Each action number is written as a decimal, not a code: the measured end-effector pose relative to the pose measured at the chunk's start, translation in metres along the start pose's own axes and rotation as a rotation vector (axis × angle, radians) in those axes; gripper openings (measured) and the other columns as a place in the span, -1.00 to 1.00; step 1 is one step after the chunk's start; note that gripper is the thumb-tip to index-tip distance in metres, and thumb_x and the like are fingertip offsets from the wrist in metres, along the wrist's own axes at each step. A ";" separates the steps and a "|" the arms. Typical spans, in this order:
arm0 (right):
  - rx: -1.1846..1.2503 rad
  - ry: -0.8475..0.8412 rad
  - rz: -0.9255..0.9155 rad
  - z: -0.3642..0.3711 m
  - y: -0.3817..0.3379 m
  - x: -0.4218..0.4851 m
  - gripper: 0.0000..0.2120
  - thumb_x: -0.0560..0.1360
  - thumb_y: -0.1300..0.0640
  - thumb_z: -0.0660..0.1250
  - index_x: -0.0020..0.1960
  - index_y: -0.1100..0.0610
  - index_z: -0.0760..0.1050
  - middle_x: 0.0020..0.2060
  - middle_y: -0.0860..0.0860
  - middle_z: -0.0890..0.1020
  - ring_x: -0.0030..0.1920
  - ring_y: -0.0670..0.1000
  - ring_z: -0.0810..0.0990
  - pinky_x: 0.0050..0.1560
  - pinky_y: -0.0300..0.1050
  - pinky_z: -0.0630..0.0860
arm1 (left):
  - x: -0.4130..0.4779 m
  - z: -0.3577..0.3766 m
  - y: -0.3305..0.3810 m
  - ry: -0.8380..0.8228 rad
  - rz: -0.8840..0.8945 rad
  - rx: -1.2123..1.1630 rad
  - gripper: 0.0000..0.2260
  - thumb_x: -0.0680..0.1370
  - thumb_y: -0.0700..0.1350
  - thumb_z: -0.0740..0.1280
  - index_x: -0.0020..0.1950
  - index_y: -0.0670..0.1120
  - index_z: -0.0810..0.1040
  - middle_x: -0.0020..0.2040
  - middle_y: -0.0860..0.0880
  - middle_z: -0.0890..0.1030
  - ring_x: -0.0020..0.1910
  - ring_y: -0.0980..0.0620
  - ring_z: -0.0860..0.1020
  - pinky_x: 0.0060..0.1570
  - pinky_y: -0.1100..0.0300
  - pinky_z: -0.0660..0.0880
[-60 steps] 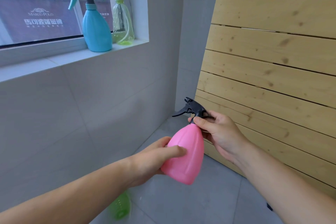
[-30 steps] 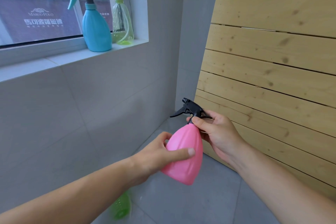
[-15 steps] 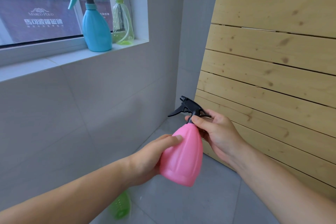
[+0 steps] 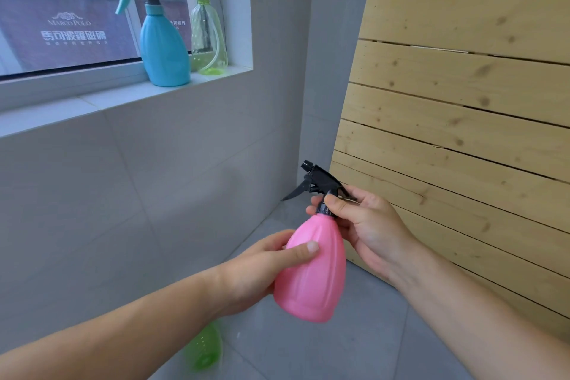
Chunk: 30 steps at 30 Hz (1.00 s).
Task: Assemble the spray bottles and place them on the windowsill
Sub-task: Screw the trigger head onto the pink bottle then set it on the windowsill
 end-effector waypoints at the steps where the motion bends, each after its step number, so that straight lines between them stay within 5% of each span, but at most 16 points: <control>1: 0.000 0.007 0.001 -0.001 0.000 0.000 -0.87 0.53 0.30 0.35 0.07 0.25 0.58 -0.07 0.13 0.73 -0.01 0.16 0.71 0.01 0.05 0.59 | 0.000 -0.001 0.001 0.019 0.012 0.011 -0.36 0.34 0.21 0.54 0.37 0.01 0.58 0.26 -0.09 0.71 0.22 -0.07 0.69 0.21 -0.02 0.59; 12: -0.040 0.093 -0.055 -0.006 -0.001 0.004 -0.86 0.52 0.34 0.35 0.05 0.24 0.62 -0.09 0.17 0.72 -0.08 0.15 0.71 0.03 0.01 0.62 | -0.005 -0.004 0.013 0.201 0.065 0.199 -0.39 0.33 0.26 0.51 0.31 0.12 0.48 0.21 0.03 0.67 0.16 0.02 0.69 0.13 0.04 0.68; 21: 0.059 -0.021 0.027 0.005 0.003 -0.001 -0.79 0.52 0.31 0.34 0.15 0.31 0.57 -0.06 0.15 0.71 -0.02 0.18 0.70 -0.05 -0.02 0.58 | -0.002 0.002 0.003 -0.012 -0.008 0.008 -0.38 0.37 0.21 0.50 0.39 0.05 0.56 0.26 -0.10 0.72 0.27 -0.13 0.67 0.32 -0.10 0.57; 30: 0.059 0.010 0.032 0.007 0.006 -0.001 -0.89 0.54 0.32 0.31 0.00 0.24 0.61 -0.09 0.15 0.71 -0.06 0.17 0.71 -0.02 0.00 0.61 | -0.005 -0.006 0.012 0.130 0.061 0.111 -0.35 0.21 0.28 0.51 0.25 0.09 0.58 0.17 -0.08 0.74 0.15 -0.13 0.72 0.17 -0.10 0.65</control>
Point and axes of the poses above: each hand's wrist, its own x-axis towards the middle knuckle, its own z-axis out of the palm, y = z × x, the point moved 10 cm from there along x, towards the middle knuckle
